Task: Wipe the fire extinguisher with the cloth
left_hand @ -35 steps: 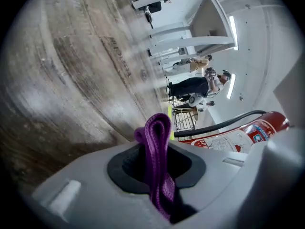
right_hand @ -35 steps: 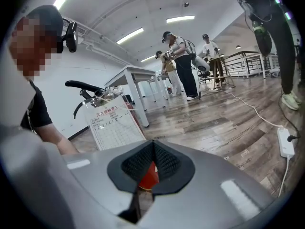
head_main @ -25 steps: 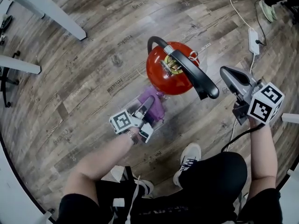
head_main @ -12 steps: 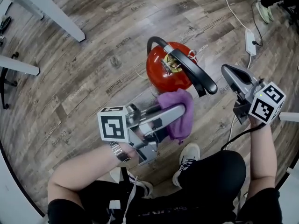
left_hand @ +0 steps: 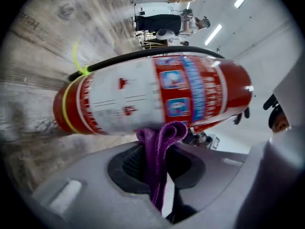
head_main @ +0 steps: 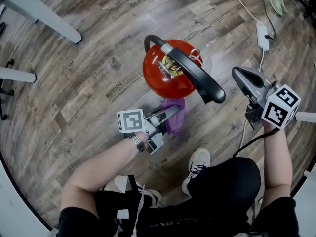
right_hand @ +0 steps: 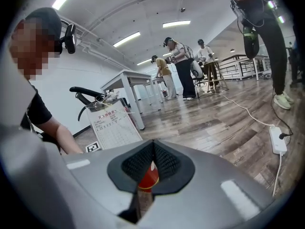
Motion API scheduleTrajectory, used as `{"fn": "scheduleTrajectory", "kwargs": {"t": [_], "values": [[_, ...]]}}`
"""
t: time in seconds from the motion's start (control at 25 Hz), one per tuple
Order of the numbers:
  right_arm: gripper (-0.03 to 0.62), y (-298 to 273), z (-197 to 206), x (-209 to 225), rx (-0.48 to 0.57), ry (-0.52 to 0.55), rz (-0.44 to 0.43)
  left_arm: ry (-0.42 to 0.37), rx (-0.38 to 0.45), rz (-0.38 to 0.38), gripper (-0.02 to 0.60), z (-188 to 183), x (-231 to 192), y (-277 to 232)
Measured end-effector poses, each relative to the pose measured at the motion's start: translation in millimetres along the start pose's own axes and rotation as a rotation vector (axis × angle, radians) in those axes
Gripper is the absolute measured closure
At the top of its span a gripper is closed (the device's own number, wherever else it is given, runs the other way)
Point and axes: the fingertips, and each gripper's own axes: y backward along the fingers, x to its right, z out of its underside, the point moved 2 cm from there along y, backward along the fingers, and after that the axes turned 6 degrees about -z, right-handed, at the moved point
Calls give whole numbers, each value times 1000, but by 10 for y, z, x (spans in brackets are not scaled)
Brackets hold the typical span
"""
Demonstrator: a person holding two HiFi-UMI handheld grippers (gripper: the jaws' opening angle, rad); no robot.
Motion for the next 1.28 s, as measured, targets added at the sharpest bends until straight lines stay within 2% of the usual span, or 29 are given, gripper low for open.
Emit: {"fn": "scheduleTrajectory", "kwargs": {"t": [0.16,0.28,0.44,0.6,0.72,0.84,0.92,1.0,1.16,1.28], "values": [[589,-49,145,73,-19,-25,-3,-22,-51,-172,512,119,-1020,-204],[590,-73,265,96,-38,-43,-7,-22,-57,-254,509,187,-1517,-264],[591,-62,327,106,-59,-48,-11,26,-24,-307,511,204,-1674,-310],[590,-21,325,128,-46,-58,2,54,-23,-289,511,223,-1560,-296],[591,-15,310,96,-39,-53,5,60,-27,-190,512,161,-1179,-283],[589,31,269,30,-38,-41,5,40,-50,-39,512,90,-459,-268],[590,79,238,-21,-32,-45,-2,21,-53,-2,512,56,-13,-189],[589,108,208,-85,-25,-54,-22,26,-40,89,512,28,514,-138],[589,131,158,-273,-31,-33,-79,-158,-36,232,512,-81,1395,-9],[583,167,118,-432,-28,-24,-121,-197,-43,296,511,-38,1779,94]]}}
